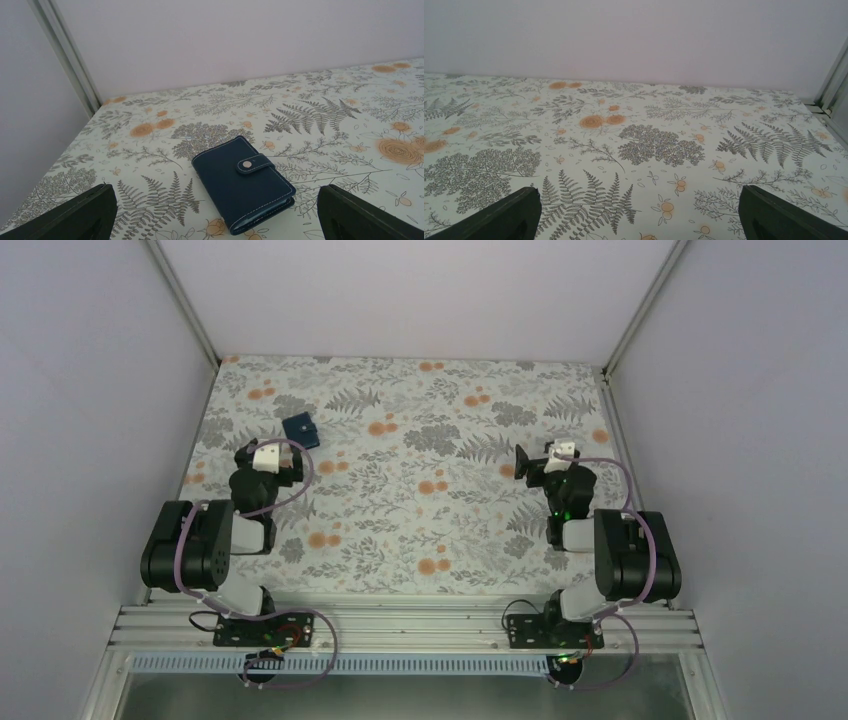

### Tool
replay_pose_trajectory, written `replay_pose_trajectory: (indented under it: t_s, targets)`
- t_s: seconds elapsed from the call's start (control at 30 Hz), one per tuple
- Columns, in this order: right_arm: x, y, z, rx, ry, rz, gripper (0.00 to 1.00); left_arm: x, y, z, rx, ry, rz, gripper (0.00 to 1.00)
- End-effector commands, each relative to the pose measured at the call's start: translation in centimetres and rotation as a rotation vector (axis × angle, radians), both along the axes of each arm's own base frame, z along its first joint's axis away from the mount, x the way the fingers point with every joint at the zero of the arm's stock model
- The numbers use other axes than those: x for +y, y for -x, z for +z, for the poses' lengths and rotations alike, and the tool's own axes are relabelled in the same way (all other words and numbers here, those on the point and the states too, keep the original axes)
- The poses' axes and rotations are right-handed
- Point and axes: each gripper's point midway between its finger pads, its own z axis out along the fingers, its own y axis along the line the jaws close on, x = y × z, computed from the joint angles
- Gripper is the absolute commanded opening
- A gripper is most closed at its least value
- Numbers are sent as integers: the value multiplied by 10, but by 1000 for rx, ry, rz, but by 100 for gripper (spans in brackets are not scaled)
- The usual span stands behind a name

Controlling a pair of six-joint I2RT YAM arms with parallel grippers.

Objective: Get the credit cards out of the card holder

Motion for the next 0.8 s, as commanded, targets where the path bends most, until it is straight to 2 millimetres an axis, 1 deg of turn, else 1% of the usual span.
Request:
replay_pose_trajectory:
  t_s: [0.0, 0.03, 0.1, 0.13, 0.2, 0.23, 0.27, 0.3, 0.33, 0.37, 0.4, 0.47, 0.53, 0.57, 0.6, 0.63, 0.73, 0.77]
  targets:
    - [-4, -12, 14, -6, 3, -12, 100, -2, -1, 9, -34, 3, -5, 100]
    - [-6, -16, 18, 13, -4, -17, 100, -2, -1, 9, -36, 3, -6, 100]
    - [-6, -19, 42, 14, -30, 5, 100, -3, -1, 8, -33, 3, -7, 100]
    - [1, -19, 58, 0, -71, 53, 100, -2, -1, 9, -35, 2, -7, 100]
    - [25, -12, 89, -39, -154, 204, 100, -2, -1, 9, -34, 2, -7, 100]
    - [35, -12, 102, -39, -200, 261, 100, -2, -1, 9, -34, 3, -6, 100]
    - [44, -14, 107, -6, -245, 305, 100, -2, -1, 12, -46, 3, -8, 100]
    - [52, -20, 113, 23, -273, 335, 100, -1, -6, 17, -43, 4, 1, 100]
    - [61, -25, 117, 58, -294, 358, 100, 1, -15, 21, -11, 15, 11, 100]
    - [69, -29, 123, 72, -313, 379, 100, 4, -28, 11, 104, 27, 18, 100]
    - [78, -30, 129, 74, -330, 403, 100, 8, -43, 20, 144, 47, 27, 100]
    - [96, -28, 142, 68, -380, 445, 100, 22, -62, 40, 187, 137, 27, 100]
    - [116, -27, 151, 68, -409, 474, 100, 28, -72, 57, 231, 238, -22, 100]
    - [127, -28, 154, 78, -418, 480, 100, 30, -76, 61, 269, 278, -34, 100]
    - [141, -30, 156, 93, -419, 489, 100, 30, -84, 72, 296, 312, -45, 100]
    - [163, -32, 163, 103, -418, 516, 100, 30, -87, 67, 364, 348, -49, 100]
    - [212, -39, 162, 190, -426, 570, 99, 25, -91, 41, 570, 478, -96, 100]
    - [226, -41, 159, 227, -436, 590, 99, 21, -91, 30, 629, 526, -121, 100]
